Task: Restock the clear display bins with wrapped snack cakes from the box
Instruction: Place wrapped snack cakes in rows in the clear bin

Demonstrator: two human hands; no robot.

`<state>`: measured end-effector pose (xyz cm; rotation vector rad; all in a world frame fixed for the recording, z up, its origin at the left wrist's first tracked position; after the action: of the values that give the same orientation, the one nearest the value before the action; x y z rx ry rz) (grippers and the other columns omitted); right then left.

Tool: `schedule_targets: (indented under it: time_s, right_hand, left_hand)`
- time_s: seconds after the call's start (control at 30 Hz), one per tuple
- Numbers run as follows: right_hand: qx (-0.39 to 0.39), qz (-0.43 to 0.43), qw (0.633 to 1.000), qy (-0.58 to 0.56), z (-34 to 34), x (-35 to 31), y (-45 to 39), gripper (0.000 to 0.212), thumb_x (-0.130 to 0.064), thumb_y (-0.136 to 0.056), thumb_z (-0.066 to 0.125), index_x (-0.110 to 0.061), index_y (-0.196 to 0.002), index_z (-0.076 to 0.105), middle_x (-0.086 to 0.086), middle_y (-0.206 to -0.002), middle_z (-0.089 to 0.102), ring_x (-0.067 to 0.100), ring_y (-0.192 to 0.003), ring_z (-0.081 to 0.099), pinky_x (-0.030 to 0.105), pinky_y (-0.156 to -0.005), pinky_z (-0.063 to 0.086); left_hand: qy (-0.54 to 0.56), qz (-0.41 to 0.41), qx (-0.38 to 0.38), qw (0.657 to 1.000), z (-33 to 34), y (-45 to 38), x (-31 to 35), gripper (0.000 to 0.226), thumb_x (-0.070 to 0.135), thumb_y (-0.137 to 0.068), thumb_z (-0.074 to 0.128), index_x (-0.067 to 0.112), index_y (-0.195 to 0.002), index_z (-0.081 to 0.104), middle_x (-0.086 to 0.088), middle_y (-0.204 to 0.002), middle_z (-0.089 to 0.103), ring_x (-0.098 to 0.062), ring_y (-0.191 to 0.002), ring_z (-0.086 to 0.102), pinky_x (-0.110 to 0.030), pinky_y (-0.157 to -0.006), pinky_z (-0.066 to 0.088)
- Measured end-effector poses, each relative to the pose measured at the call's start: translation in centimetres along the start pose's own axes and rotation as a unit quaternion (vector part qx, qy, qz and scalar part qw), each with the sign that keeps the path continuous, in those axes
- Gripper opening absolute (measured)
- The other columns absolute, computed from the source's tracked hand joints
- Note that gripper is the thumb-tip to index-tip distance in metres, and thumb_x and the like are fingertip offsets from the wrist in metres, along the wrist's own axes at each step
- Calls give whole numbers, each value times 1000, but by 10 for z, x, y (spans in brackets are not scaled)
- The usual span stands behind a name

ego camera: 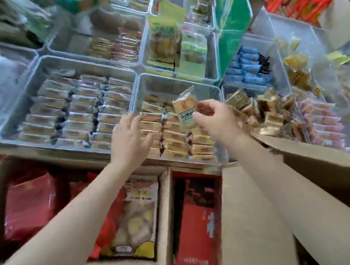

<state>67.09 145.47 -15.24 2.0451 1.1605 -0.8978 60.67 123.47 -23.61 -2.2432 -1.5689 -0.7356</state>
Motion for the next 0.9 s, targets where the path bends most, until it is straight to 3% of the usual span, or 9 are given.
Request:
schedule_targets:
  time_s: [0.03, 0.1, 0.2, 0.33, 0.47, 0.53, 0.67, 0.77, 0.9]
  right_hand:
    - [9, -5, 999, 39, 6, -3, -15, 24, -21, -88, 68, -19, -112, 66, -2, -101, 70, 13, -88, 66, 32, -85, 58]
    - [25, -35, 992, 117, 17, -9, -43, 30, -27, -86, 65, -22, -116, 64, 0, -106, 66, 17, -94, 63, 35, -86, 55]
    - [19, -76, 979, 189, 46, -15, -83, 28, -22, -90, 60, -24, -118, 60, 1, -107, 58, 19, -96, 58, 33, -84, 48]
    - [-29, -83, 970, 229, 99, -3, -124, 29, -21, -98, 50, -27, -126, 53, 6, -108, 55, 25, -95, 57, 38, -84, 49]
    - [-89, -40, 965, 243, 145, 21, -140, 35, -22, -102, 45, -27, -137, 49, 5, -122, 50, 24, -104, 56, 25, -82, 44]
    - [-100, -35, 964, 242, 159, 24, -140, 38, -26, -102, 43, -25, -140, 48, 6, -130, 48, 26, -114, 54, 30, -91, 42]
    - [-64, -89, 957, 269, 168, 20, -129, 41, -33, -104, 42, -21, -144, 46, 8, -131, 49, 25, -117, 52, 31, -88, 37]
    - [-70, -127, 931, 336, 174, 26, -117, 50, -36, -106, 37, -22, -154, 33, 12, -146, 40, 29, -128, 44, 43, -103, 40]
    - [-123, -82, 881, 449, 178, 38, -121, 57, -51, -106, 19, -35, -159, 7, 8, -165, 16, 29, -150, 18, 55, -118, 17]
  left_hand:
    - [-56, 2, -23, 998, 7, -7, -19, 69, 44, -99, 54, 11, -155, 32, -11, -164, 26, -27, -153, 18, -45, -124, 14]
    - [-109, 19, -45, 993, 18, -13, -41, 74, 51, -99, 39, 16, -161, 17, -8, -168, 14, -23, -156, 8, -46, -124, 10]
    - [-148, 30, -40, 988, 20, -14, -42, 79, 53, -93, 24, 15, -161, 13, -7, -168, 18, -22, -155, 12, -45, -121, 20]
    - [-160, 25, -76, 984, 23, -14, -43, 84, 60, -92, 10, 15, -162, 4, -7, -168, 15, -22, -155, 12, -44, -121, 23]
    - [-162, 26, -84, 983, 25, -14, -43, 81, 58, -94, 16, 13, -161, 5, -9, -167, 18, -23, -155, 15, -44, -122, 23]
    - [-163, 27, -84, 983, 25, -14, -42, 81, 57, -95, 20, 13, -162, 8, -9, -167, 21, -24, -154, 18, -46, -121, 25]
    - [-161, 30, -77, 983, 26, -14, -43, 81, 56, -95, 23, 10, -161, 14, -12, -164, 27, -26, -152, 24, -47, -120, 28]
    - [-167, 34, -68, 983, 26, -14, -42, 80, 55, -95, 24, 10, -160, 18, -13, -162, 32, -26, -151, 27, -46, -117, 32]
    - [-168, 33, -66, 983, 26, -14, -42, 79, 54, -95, 25, 9, -160, 19, -13, -162, 32, -27, -151, 28, -46, -117, 33]
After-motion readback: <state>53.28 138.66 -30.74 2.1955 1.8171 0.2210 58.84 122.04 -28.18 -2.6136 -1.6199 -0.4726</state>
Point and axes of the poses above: each hand's wrist, its own y-axis away from the middle knuckle, its own z-axis out of the palm, x = y × z, the point moved 9 cm from there along -y, towards the middle knuckle
